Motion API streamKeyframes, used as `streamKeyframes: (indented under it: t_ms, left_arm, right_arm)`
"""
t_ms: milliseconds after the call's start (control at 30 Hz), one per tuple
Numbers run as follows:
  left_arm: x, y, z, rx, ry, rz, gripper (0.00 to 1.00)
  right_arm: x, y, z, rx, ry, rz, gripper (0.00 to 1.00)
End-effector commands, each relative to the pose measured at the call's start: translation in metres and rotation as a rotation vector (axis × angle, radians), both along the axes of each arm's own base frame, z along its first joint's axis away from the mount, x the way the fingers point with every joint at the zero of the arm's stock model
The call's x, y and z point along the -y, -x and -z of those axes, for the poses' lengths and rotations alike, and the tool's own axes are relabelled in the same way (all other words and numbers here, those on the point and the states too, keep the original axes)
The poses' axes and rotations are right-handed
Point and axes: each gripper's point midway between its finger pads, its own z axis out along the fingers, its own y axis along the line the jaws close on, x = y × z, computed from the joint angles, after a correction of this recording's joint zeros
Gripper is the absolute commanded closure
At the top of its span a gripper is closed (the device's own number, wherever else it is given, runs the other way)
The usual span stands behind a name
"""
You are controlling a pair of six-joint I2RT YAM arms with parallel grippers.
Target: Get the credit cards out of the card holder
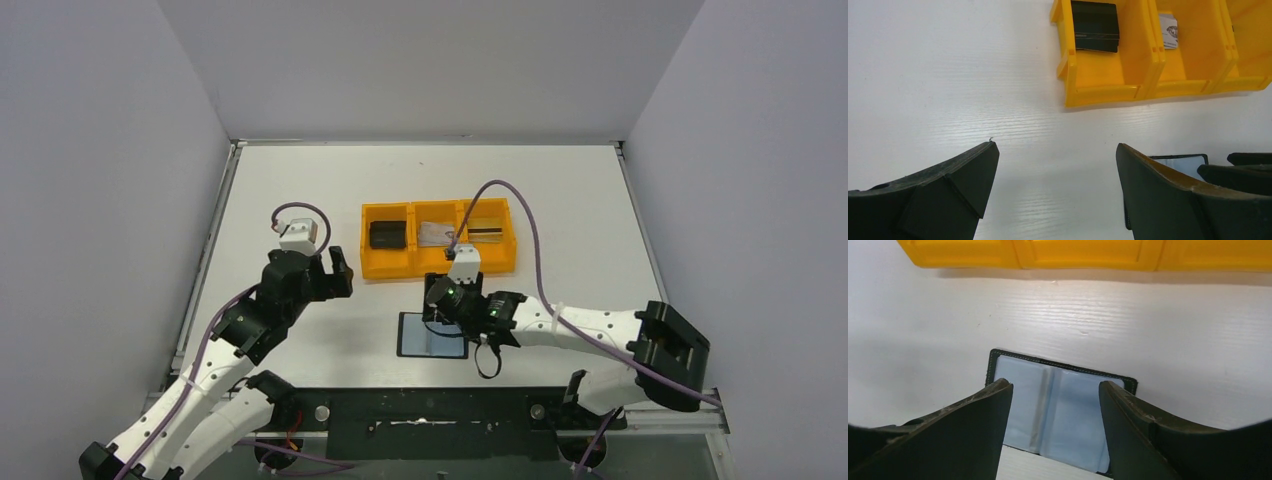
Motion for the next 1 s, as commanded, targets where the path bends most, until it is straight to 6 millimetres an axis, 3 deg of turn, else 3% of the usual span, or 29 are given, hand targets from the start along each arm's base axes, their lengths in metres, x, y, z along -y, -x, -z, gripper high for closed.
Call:
streamKeyframes:
  t_ms: [0,167,333,667,867,967]
  left_arm:
    - [-0.002,-0.006,-0.018,0.062,0.026,-0.021,0.11]
    - [-0.003,-0.005,-0.020,0.067,0.029,-0.027,0.11]
    - [-0.006,-0.005,-0.022,0.075,0.029,-0.040,0.11]
    - [-0.007,-0.005,-0.023,0.078,0.032,-0.043,0.11]
    - [-0.005,-0.006,-0.020,0.070,0.028,-0.039,0.11]
    - [-0.005,-0.006,-0.020,0.068,0.028,-0.038,0.11]
  right_arm:
    - [-0.022,-0.002,-0.008,0.033,-0.013,0.104,0.34]
    - [-0.057,0.011,0.008,-0.011,-0.016,0.042,0.33]
    - [-0.076,0.016,0.021,-0.037,0.019,0.014,0.33]
    - [-0.068,0.028,0.048,-0.085,0.122,0.048,0.33]
    - [-0.072,0.038,0.076,-0.149,0.161,0.002,0.32]
    - [-0.065,0.041,0.092,-0.176,0.209,0.023,0.32]
